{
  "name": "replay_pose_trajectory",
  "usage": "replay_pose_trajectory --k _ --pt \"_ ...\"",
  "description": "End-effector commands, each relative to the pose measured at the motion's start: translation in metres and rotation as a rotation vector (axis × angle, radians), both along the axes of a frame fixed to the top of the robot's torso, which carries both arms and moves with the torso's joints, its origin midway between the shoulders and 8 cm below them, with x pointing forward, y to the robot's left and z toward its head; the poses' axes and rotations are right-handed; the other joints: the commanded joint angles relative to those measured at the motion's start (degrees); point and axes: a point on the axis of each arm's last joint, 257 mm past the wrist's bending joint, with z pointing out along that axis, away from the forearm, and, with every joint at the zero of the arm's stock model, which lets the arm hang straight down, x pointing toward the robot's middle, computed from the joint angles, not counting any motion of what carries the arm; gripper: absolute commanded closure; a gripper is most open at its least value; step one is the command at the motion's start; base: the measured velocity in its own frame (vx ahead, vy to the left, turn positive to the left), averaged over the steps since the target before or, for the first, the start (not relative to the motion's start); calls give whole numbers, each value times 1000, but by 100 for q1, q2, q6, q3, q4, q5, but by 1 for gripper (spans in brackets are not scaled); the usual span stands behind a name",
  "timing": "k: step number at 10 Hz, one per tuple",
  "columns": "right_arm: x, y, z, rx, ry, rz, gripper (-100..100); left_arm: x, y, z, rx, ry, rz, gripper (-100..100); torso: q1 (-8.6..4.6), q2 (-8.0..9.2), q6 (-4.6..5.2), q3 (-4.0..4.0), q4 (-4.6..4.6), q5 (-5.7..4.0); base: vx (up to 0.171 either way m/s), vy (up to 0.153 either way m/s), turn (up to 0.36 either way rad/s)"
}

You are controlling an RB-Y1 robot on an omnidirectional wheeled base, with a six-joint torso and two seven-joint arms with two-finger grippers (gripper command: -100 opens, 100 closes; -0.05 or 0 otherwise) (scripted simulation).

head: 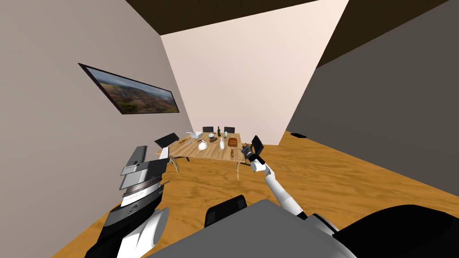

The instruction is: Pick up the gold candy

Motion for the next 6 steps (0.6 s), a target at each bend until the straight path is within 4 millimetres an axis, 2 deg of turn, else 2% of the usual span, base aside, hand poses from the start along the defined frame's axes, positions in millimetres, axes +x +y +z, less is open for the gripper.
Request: replay_pose_trajectory --k 1,2,3,4,5,6 --pt "9 5 -15 84 61 14 -100 0 0 0 0 0 0 0 0 0 0 0 0 0 -22 -37 115" --pt "8 3 -26 100 86 8 -100 0 0 0 0 0 0 0 -3 1 -3 1 1 0 -21 -36 59" --pt "17 8 -32 165 122 17 -100 0 0 0 0 0 0 0 -3 1 0 0 0 -1 -21 -33 106" --pt "14 6 -44 183 155 11 -100 0 0 0 0 0 0 0 -2 0 -3 0 0 0 -15 -28 61" --pt "22 10 -50 247 188 15 -100 0 0 0 0 0 0 0 -1 -1 1 0 0 0 -11 -27 80" --pt "19 10 -61 264 222 10 -100 0 0 0 0 0 0 0 0 -3 -2 -2 0 0 -8 -25 58"
